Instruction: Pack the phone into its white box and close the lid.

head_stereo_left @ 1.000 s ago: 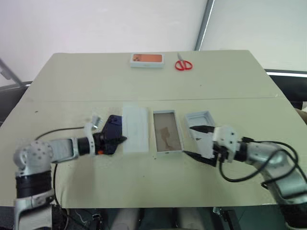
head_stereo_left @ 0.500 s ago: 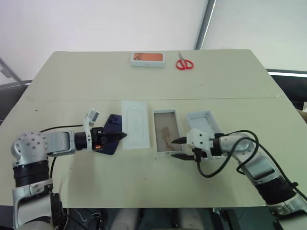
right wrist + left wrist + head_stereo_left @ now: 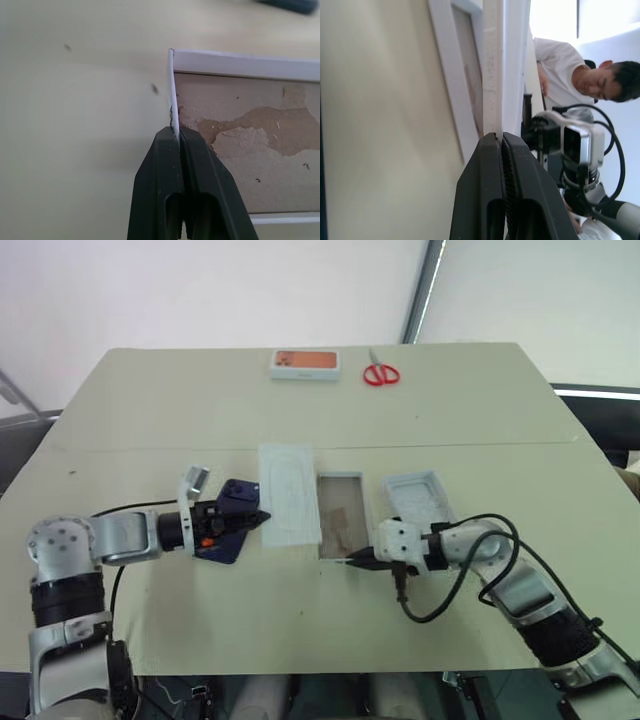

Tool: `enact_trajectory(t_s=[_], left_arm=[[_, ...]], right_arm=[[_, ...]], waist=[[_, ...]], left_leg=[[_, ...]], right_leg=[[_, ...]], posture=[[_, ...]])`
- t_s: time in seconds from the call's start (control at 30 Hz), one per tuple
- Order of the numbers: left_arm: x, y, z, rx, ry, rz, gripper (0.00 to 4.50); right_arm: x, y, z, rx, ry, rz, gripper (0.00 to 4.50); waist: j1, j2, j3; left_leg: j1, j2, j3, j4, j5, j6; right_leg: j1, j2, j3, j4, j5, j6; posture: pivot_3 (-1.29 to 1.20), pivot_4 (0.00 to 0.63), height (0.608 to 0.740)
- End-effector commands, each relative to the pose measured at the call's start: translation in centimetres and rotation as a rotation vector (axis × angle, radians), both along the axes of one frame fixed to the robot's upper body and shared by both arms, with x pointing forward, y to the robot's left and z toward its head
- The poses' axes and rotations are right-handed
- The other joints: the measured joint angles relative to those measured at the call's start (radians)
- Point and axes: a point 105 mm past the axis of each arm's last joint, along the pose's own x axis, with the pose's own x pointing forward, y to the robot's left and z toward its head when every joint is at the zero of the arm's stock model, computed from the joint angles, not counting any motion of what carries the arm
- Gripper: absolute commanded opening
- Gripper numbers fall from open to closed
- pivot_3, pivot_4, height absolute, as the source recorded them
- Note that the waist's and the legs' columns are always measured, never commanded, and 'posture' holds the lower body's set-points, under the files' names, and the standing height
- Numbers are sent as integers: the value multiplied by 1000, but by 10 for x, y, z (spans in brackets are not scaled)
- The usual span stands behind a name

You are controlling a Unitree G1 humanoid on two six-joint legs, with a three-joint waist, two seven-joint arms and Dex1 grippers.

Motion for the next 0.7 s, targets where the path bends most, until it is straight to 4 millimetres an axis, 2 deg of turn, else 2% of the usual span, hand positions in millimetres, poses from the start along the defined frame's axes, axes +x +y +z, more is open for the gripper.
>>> enact_trajectory(t_s=[0.03, 0.13, 0.23, 0.37, 0.43, 0.7], left_arm=[[3, -4, 13, -39, -45, 0, 0], [1, -11, 9, -41, -36, -9, 0], [-2, -15, 5, -37, -24, -18, 0], [-6, -21, 3, -42, -20, -28, 0], [-8, -24, 1, -40, -19, -31, 0], [-14, -34, -9, -51, 13, -12, 0]], right_arm=[[-8, 11, 6, 23, -32, 41, 35], [-6, 12, 1, 23, -3, 5, 35], [2, 14, 4, 37, -20, -40, 818], [3, 9, 15, 64, -51, -71, 2754], [1, -1, 21, 64, -44, -84, 3752], [3, -68, 37, -5, -54, -226, 3752]], waist=[[-3, 0, 0], [-3, 0, 0], [-6, 0, 0], [-6, 0, 0], [-5, 0, 0], [1, 0, 0]], left_leg=[[0, 0, 0, 0, 0, 0], [0, -1, 0, 1, 0, 0], [0, 0, 0, 0, 0, 0], [0, 0, 0, 0, 0, 0], [0, 0, 0, 0, 0, 0], [0, -1, 0, 1, 0, 1]], right_leg=[[0, 0, 0, 0, 0, 0], [0, 0, 0, 0, 0, 0], [0, 0, 0, 0, 0, 0], [0, 0, 0, 1, 0, 0], [0, -1, 1, 1, 0, 0], [1, -2, 1, 0, 0, 0]], posture=[[0, 150, 740], [0, 150, 740], [0, 150, 740], [0, 150, 740], [0, 150, 740], [0, 150, 740]])
